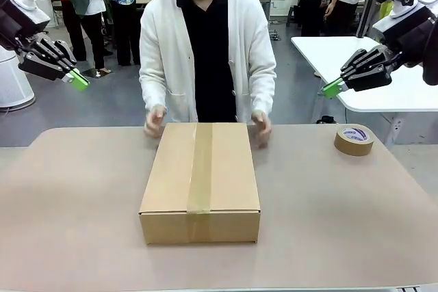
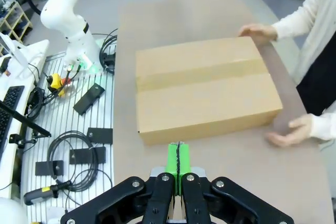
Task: Wrap the clocks to prevent damage.
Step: After the human seals the box with tape, release both hands from the side flaps of the Package Box.
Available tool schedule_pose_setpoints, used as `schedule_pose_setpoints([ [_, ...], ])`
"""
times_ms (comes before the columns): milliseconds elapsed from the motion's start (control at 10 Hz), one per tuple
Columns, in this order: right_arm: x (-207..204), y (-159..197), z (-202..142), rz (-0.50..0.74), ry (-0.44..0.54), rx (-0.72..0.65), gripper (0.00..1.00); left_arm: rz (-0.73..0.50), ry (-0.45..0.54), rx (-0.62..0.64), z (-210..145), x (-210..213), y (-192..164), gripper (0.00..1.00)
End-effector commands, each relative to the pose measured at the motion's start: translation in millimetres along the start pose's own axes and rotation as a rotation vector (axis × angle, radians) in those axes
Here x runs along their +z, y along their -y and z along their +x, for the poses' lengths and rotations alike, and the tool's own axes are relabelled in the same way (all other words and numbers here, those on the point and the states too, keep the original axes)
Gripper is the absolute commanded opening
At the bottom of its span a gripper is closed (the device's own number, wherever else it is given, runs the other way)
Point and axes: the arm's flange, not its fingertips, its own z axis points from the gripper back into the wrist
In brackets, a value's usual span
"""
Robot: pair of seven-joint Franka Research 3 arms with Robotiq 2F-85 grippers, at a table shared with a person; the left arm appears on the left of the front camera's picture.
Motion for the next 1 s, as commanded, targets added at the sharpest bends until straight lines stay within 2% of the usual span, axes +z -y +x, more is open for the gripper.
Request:
schedule_pose_setpoints([
  [0,-0.2,4.0,1.5,0.006,0.001,0.000,0.01,-0.003,-0.002,0.001,1.0,1.5,-0.8,0.00],
  [800,-0.2,4.0,1.5,0.006,0.001,0.000,0.01,0.001,0.000,0.000,0.2,0.5,-0.2,0.00],
  [900,-0.2,0.6,-0.5,0.004,0.004,-0.001,0.11,0.001,0.010,-0.010,-0.9,-1.6,1.8,0.42],
])
